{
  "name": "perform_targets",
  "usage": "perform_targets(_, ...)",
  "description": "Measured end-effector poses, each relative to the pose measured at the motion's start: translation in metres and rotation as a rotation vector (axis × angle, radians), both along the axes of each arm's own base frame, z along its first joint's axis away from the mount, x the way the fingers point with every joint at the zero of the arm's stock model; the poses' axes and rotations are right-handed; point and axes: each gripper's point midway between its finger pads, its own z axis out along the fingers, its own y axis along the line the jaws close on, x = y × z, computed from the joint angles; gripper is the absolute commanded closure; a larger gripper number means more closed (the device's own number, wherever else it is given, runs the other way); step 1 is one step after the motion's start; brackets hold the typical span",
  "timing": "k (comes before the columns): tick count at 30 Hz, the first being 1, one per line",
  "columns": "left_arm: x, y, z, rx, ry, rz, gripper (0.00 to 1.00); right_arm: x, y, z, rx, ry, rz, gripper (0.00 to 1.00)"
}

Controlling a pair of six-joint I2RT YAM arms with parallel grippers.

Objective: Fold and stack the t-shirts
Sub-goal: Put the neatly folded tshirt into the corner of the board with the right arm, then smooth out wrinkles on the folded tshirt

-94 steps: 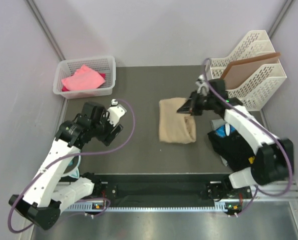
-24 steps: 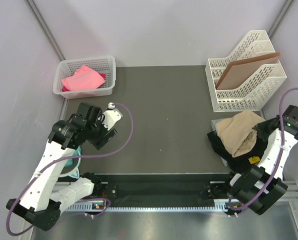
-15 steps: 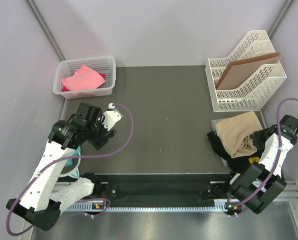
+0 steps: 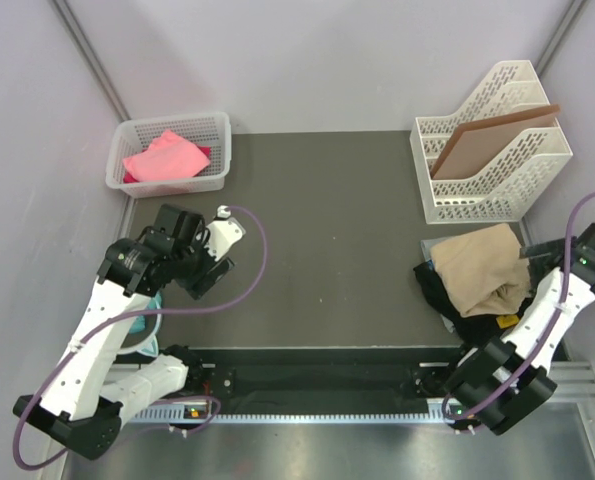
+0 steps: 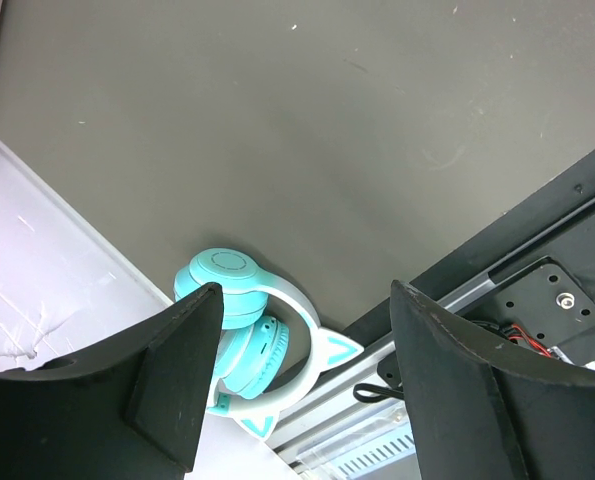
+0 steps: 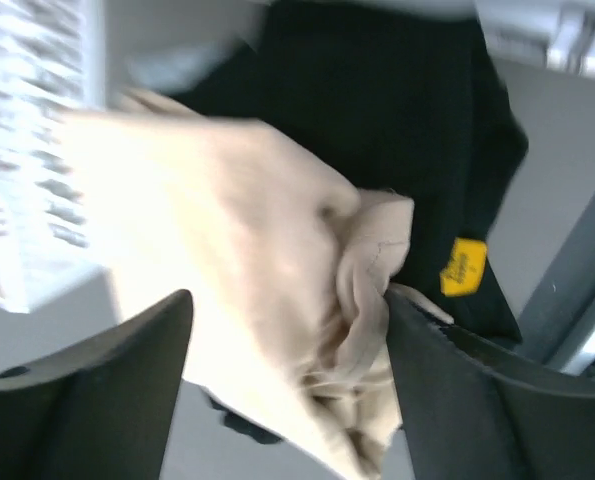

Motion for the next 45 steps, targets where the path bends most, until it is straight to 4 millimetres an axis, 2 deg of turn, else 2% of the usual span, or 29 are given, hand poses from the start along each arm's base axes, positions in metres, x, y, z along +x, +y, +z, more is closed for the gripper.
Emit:
perform_targets(2, 0.0, 0.0, 0.0, 0.002, 0.003, 0.0, 0.27, 0.007, -0.011, 0.028, -0.071, -0.049, -0.019, 0.0)
perform_targets(4, 0.0, 0.0, 0.0, 0.005, 0.009, 0.0, 0.27, 0.013, -0.015, 0.044, -0.102, -0.088, -0.018, 0.0)
perform_targets(8, 0.002, 0.001, 0.002, 0.012, 0.012, 0.004, 0.27, 0.02, -0.013, 0.046, -0.083, -0.099, 0.003, 0.0)
perform_targets(10, 0.002, 0.001, 0.002, 0.015, 0.014, 0.004, 0.27, 0.025, -0.003, 0.049, -0.081, -0.111, 0.04, 0.0)
perform_targets(12, 0.002, 0.001, 0.001, 0.017, 0.018, 0.006, 0.27, 0.039, 0.018, 0.059, -0.085, -0.154, 0.128, 0.0)
perform_targets(15, 0.004, 0.0, 0.0, 0.021, 0.028, 0.006, 0.27, 0.067, 0.052, 0.082, -0.061, -0.249, 0.294, 0.0)
perform_targets(17, 0.006, -0.002, -0.001, 0.019, 0.034, 0.008, 0.27, 0.086, 0.067, 0.093, -0.028, -0.299, 0.378, 0.0)
perform_targets(19, 0.007, -0.002, -0.001, 0.018, 0.035, 0.009, 0.27, 0.101, 0.074, 0.086, 0.021, -0.308, 0.433, 0.0)
perform_targets(22, 0.007, -0.002, 0.001, 0.013, 0.031, 0.014, 0.27, 0.107, 0.074, 0.052, 0.092, -0.25, 0.438, 0.0)
perform_targets(24, 0.008, -0.003, 0.003, 0.01, 0.024, 0.015, 0.27, 0.097, 0.071, 0.017, 0.146, -0.185, 0.408, 0.0)
perform_targets(25, 0.008, -0.003, 0.005, 0.008, 0.021, 0.017, 0.27, 0.084, 0.067, -0.005, 0.181, -0.142, 0.367, 0.0)
perform_targets(27, 0.008, -0.003, 0.005, 0.007, 0.019, 0.018, 0.27, 0.062, 0.056, -0.034, 0.222, -0.091, 0.287, 0.0)
perform_targets(30, 0.008, -0.003, 0.005, 0.007, 0.02, 0.019, 0.27, 0.032, 0.039, -0.063, 0.257, -0.031, 0.16, 0.0)
perform_targets(35, 0.008, -0.003, 0.005, 0.004, 0.02, 0.02, 0.27, 0.031, 0.031, -0.065, 0.24, -0.021, 0.14, 0.0)
perform_targets(39, 0.008, -0.003, 0.005, 0.003, 0.019, 0.021, 0.27, 0.042, 0.033, -0.064, 0.257, -0.014, 0.169, 0.0)
perform_targets(42, 0.007, -0.003, 0.003, 0.005, 0.022, 0.021, 0.27, 0.056, 0.042, -0.053, 0.234, -0.026, 0.242, 0.0)
perform_targets(45, 0.007, -0.002, 0.004, 0.005, 0.022, 0.021, 0.27, 0.08, 0.05, -0.026, 0.198, -0.082, 0.328, 0.0)
